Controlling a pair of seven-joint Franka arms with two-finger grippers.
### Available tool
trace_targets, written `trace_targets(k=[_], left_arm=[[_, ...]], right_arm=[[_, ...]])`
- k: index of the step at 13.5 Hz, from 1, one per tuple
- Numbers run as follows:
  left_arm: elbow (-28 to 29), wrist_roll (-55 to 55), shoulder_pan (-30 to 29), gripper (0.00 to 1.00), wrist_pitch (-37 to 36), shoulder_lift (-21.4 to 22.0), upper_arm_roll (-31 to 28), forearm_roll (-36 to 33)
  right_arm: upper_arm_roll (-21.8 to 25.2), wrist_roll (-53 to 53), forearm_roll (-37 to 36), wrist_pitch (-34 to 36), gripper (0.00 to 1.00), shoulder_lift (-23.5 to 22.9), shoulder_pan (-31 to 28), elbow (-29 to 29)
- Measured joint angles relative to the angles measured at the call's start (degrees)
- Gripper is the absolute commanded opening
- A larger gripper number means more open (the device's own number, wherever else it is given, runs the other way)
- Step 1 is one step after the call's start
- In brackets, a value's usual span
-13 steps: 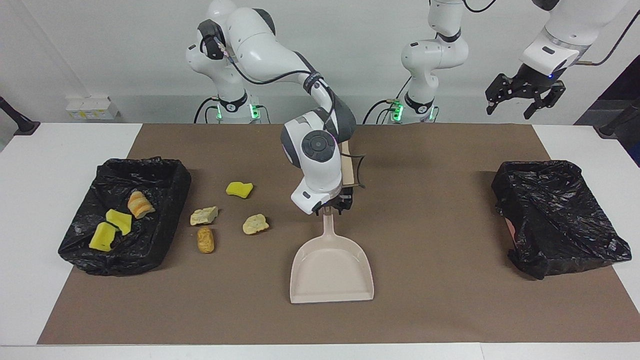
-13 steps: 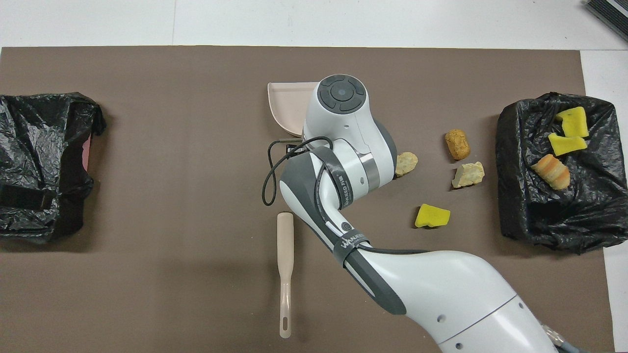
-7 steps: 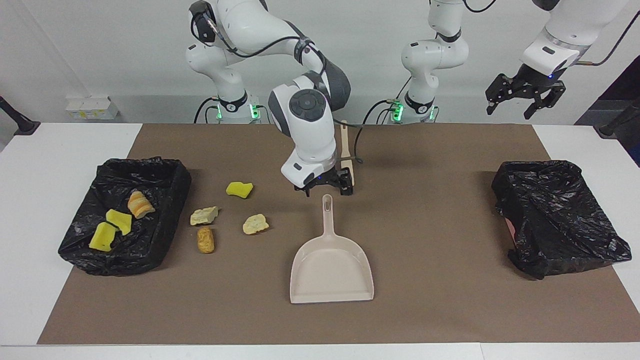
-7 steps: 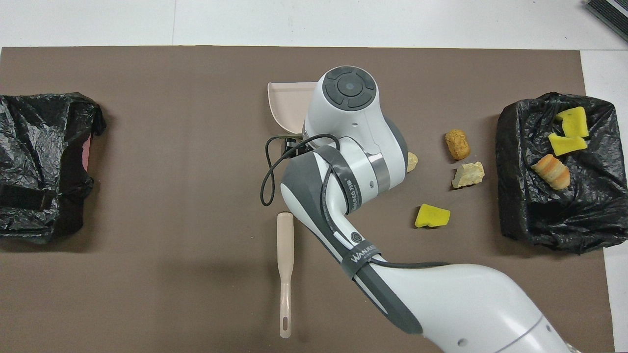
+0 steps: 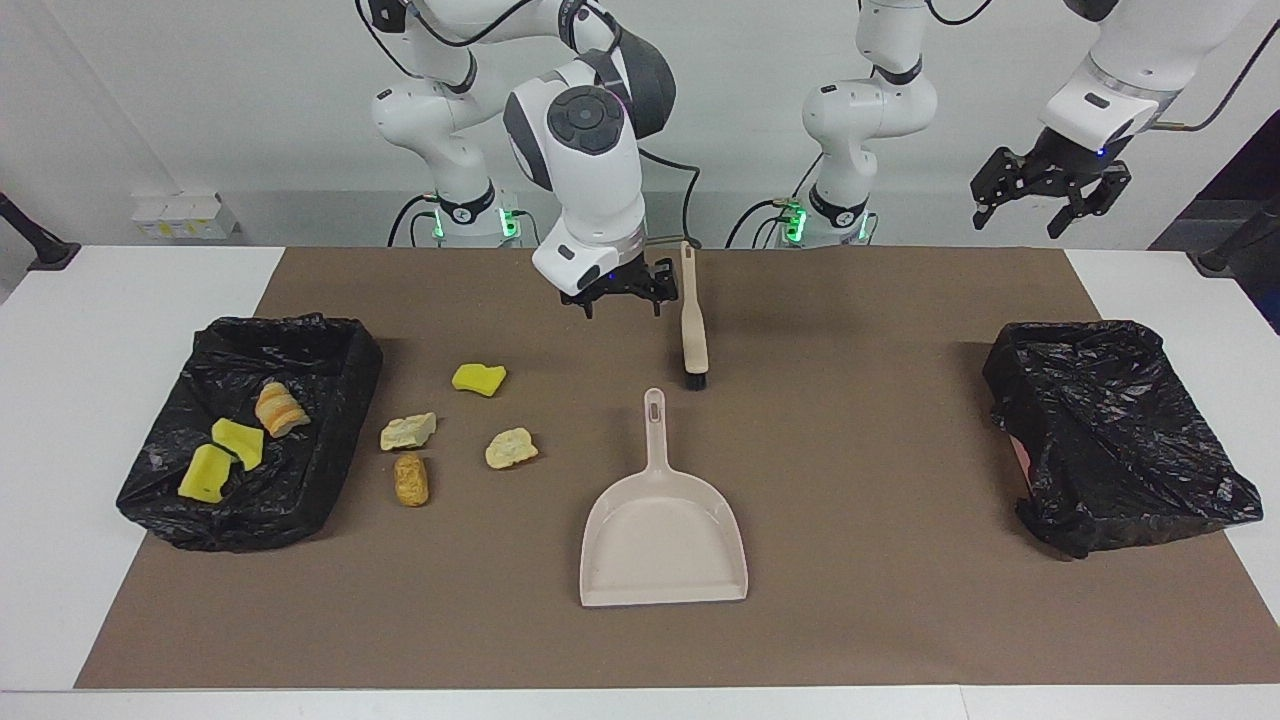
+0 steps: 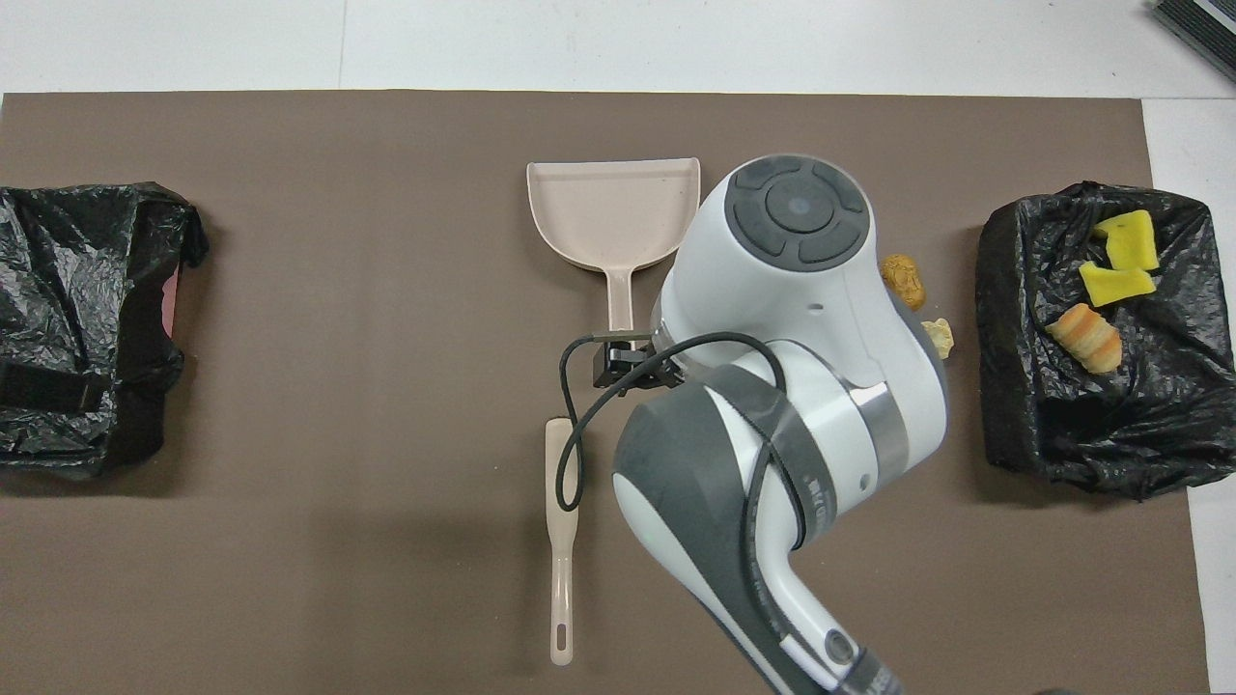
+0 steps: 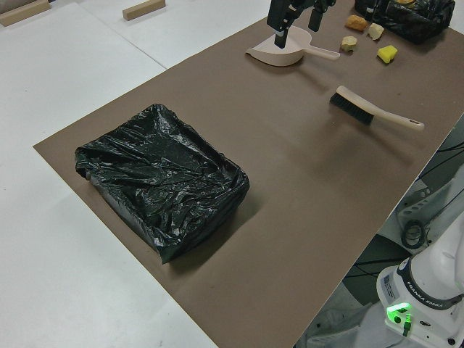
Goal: Sweep and dump trash in bin
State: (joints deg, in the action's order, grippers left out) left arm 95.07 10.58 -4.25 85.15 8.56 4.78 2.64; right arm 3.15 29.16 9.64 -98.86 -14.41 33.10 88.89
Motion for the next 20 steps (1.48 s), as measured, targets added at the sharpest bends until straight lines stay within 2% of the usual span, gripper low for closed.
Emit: trace_targets(k=[2, 4, 6, 9, 11, 13, 14, 17, 20], left_arm=[[0.00, 0.00, 0.00, 1.00, 0.00, 0.00, 0.00, 0.00], [0.00, 0.00, 0.00, 1.00, 0.00, 0.00, 0.00, 0.00], [-0.02, 0.00, 0.01, 1.00, -0.45, 0.02, 0.24, 0.00], [0.04, -3.76, 0.23, 1.00, 0.18, -0.01, 1.12, 0.10], [0.81, -8.69, 3.27, 1.00, 6.57, -1.02, 1.90, 0.18], [1.25, -11.48, 7.59, 1.00, 13.73, -3.95, 2.56, 0.16], [1.25, -12.29, 9.41, 1.00, 17.48, -5.78, 2.65, 0.15], [1.12, -17.89, 11.49, 1.00, 24.97, -9.47, 2.70, 0.15], [1.15, -20.80, 14.61, 1.00, 28.40, -11.15, 3.06, 1.01]], right_arm=[[-0.18, 1.14, 0.02, -4.19, 1.00, 1.85, 2.05, 6.50], [-0.27, 4.27, 0.08, -12.83, 1.00, 2.59, 5.74, 14.20], [-0.38, 10.28, 0.07, -19.50, 1.00, 2.18, 10.53, 19.50], [-0.39, 16.64, 0.06, -24.15, 1.00, 0.43, 16.03, 21.24], [-0.38, 18.56, 0.00, -25.88, 1.00, -0.68, 18.68, 21.59], [-0.36, 19.92, -0.01, -26.06, 1.00, -0.77, 20.67, 22.86], [-0.36, 20.58, -0.01, -26.06, 0.87, -0.49, 21.31, 23.89], [-0.31, 22.18, -0.01, -26.06, 0.82, 0.64, 21.68, 26.24], [-0.27, 23.56, -0.01, -24.40, 0.69, 1.26, 21.68, 26.76]])
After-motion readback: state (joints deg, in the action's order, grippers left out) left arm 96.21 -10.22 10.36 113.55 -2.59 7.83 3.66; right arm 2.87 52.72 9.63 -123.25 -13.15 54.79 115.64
